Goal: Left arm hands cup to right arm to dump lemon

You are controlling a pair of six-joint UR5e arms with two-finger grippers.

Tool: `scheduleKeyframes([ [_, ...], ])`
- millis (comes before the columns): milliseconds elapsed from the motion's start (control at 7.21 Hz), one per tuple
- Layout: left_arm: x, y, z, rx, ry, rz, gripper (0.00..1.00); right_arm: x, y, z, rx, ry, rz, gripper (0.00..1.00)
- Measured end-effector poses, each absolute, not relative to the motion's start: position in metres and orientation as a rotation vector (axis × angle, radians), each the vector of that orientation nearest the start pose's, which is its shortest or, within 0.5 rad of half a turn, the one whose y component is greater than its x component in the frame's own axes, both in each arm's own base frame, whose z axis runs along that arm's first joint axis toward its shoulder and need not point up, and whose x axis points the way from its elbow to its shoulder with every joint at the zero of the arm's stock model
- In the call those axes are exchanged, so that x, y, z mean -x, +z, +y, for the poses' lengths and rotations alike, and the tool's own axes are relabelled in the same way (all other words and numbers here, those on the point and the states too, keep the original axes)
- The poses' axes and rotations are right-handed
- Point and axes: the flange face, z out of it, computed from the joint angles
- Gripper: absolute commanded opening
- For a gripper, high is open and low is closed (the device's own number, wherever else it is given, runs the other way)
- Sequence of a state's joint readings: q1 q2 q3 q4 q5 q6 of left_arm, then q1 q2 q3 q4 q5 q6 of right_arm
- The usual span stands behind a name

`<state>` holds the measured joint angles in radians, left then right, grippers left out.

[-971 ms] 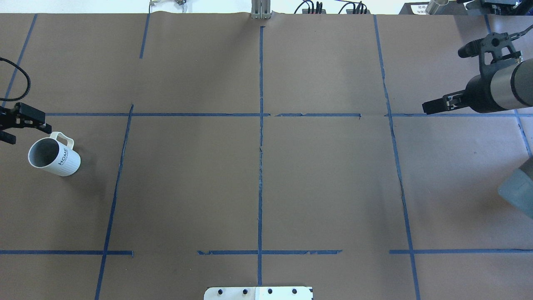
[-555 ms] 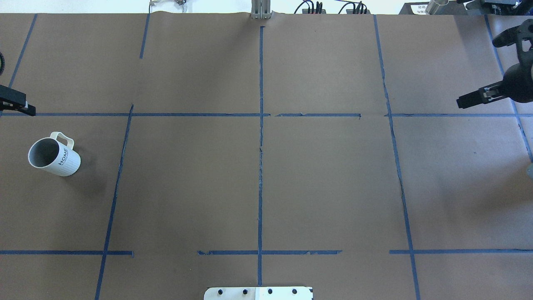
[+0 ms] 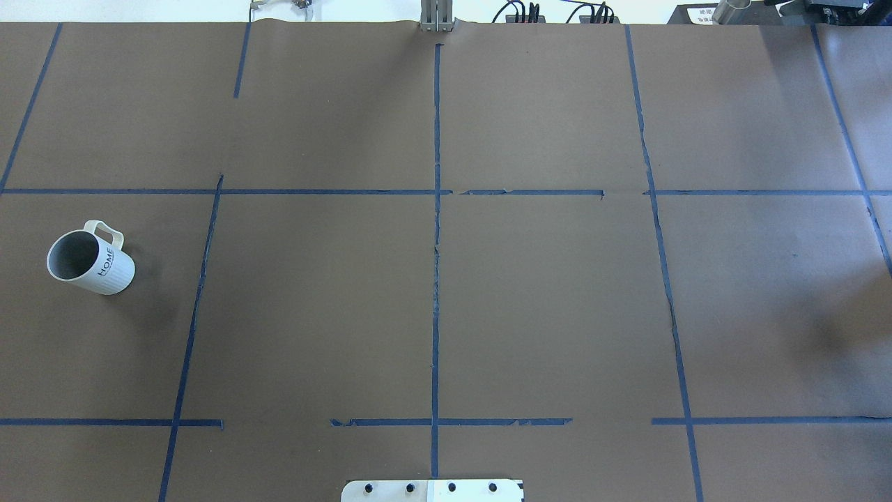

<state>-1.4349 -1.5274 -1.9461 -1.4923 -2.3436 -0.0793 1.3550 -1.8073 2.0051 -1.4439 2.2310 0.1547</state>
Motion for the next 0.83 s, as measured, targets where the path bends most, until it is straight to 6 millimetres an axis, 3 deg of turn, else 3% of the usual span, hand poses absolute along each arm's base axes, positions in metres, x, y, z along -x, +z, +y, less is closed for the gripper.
scheduleKeyframes([
  [278, 0.027, 0.571, -0.459, -0.102, 0.218, 0.774, 1.00, -0.009, 0.575, -0.386, -0.133, -0.158, -0.710, 1.00],
  [416, 0.032, 0.590, -0.455, -0.074, 0.220, 0.773, 1.00, -0.014, 0.580, -0.378, -0.100, -0.142, -0.742, 1.00],
  [833, 0.032, 0.609, -0.449, -0.019, 0.155, 0.798, 1.00, -0.016, 0.587, -0.371, -0.033, -0.114, -0.782, 1.00],
])
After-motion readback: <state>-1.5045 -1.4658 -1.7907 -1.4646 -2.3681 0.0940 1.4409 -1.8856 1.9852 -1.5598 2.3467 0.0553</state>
